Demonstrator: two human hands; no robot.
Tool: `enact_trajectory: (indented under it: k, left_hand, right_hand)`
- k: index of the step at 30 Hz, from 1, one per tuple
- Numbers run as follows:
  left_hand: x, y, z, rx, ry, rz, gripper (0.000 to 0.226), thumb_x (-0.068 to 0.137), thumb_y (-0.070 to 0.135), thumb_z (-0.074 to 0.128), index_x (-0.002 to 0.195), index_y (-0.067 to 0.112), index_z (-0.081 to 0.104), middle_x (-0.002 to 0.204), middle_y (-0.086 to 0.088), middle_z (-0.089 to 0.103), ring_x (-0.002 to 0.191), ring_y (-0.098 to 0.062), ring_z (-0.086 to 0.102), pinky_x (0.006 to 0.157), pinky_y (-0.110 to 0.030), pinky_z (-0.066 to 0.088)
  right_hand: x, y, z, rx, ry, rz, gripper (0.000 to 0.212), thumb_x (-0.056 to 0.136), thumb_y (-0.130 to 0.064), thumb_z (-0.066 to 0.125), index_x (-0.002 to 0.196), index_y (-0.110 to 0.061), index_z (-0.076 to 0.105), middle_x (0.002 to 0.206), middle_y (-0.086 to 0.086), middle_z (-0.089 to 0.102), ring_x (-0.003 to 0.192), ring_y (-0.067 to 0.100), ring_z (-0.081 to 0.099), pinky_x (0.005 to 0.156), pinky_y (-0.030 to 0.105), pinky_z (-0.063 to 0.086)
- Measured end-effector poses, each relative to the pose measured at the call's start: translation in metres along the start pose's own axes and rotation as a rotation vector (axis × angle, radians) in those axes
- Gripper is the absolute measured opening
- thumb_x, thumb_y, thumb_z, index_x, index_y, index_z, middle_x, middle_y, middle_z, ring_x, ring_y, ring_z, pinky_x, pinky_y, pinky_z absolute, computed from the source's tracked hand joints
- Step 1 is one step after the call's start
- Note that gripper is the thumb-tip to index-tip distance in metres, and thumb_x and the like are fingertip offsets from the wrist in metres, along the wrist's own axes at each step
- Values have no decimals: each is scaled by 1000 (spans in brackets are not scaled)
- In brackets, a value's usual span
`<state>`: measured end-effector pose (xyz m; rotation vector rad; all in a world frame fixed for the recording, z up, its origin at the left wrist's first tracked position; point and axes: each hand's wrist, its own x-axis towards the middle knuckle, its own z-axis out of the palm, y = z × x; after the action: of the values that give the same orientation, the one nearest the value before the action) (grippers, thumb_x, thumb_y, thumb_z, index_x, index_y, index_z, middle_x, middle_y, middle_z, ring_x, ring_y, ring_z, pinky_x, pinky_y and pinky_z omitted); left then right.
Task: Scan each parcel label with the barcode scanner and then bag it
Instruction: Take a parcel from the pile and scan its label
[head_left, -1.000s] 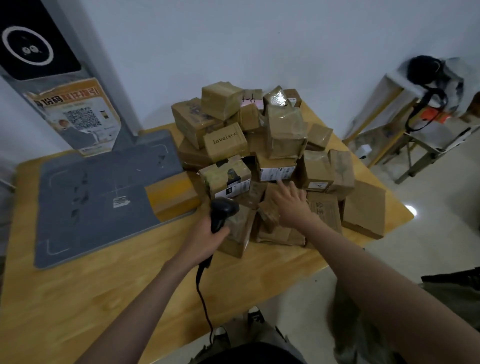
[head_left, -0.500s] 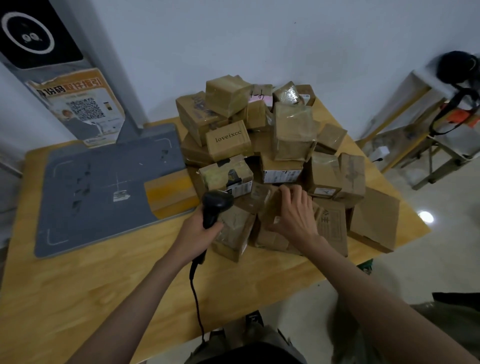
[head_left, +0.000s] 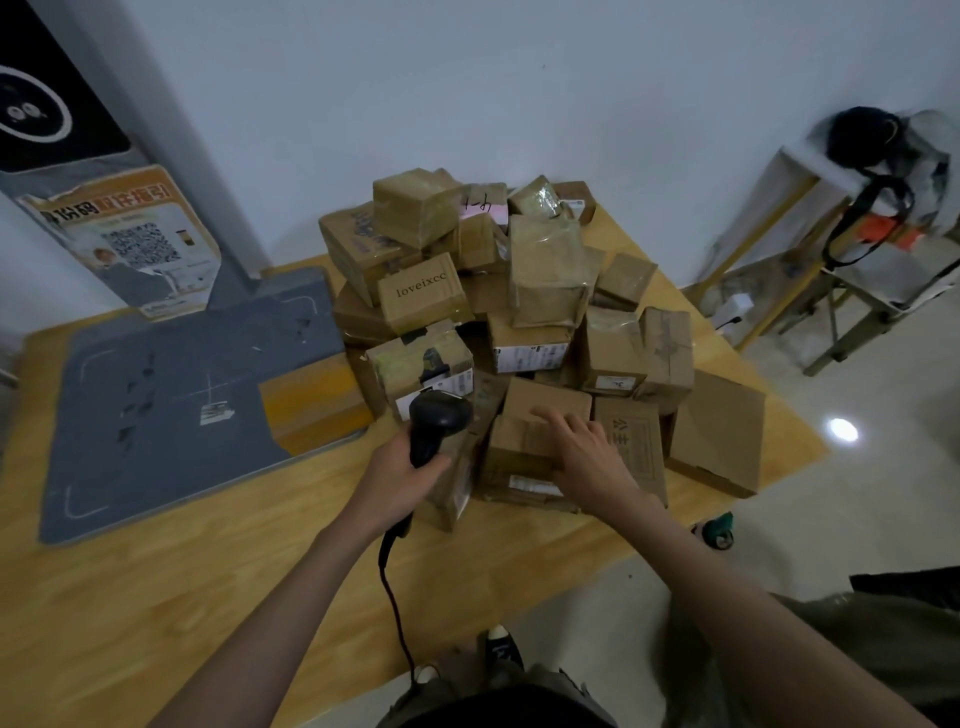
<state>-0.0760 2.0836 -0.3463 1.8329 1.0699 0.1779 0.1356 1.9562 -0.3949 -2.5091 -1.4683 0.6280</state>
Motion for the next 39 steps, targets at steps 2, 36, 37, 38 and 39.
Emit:
enact_trajectory:
  k: [2,36,37,38,39]
  left_hand:
    - [-2,-1,-4,-33,20,-17,6,95,22,60,97,19,55,76,-6,63,66,-16,65,63,-31,52]
    - [-120,-47,-118,-158,722,-47,53,65,20,92,105,30,59,97,15,67,85,-17,66,71,-38,57]
    - [-119,-46,-122,-151,712,-37,53,65,19,91,106,31,59,97,17,66,84,-16,66,70,-36,57]
    - [-117,-45,-127,-143,699,-29,53,66,18,91,106,30,58,95,17,65,79,-14,65,66,-32,56]
    - [-116,-44,-132,-131,685,-25,51,68,17,90,106,28,58,92,15,65,72,-13,64,60,-25,53]
  right_hand:
    - [-5,0,-7,52,80,8,74,85,-12,68,147,-27,31,140,2,43,129,25,37,103,46,45]
    - [-19,-199,1,1490,-357,9,52,102,-30,56,150,-38,38,143,-4,53,131,19,50,98,53,53]
    - [-19,-201,-2,1505,-359,7,58,100,-25,59,152,-35,35,140,-1,57,126,20,57,93,49,57]
    - [-17,-202,-4,1508,-367,10,62,97,-23,62,152,-31,35,134,1,64,119,19,64,88,43,59]
    - [-15,-203,-7,1513,-384,17,64,95,-21,65,151,-28,36,127,3,69,110,18,69,82,37,59]
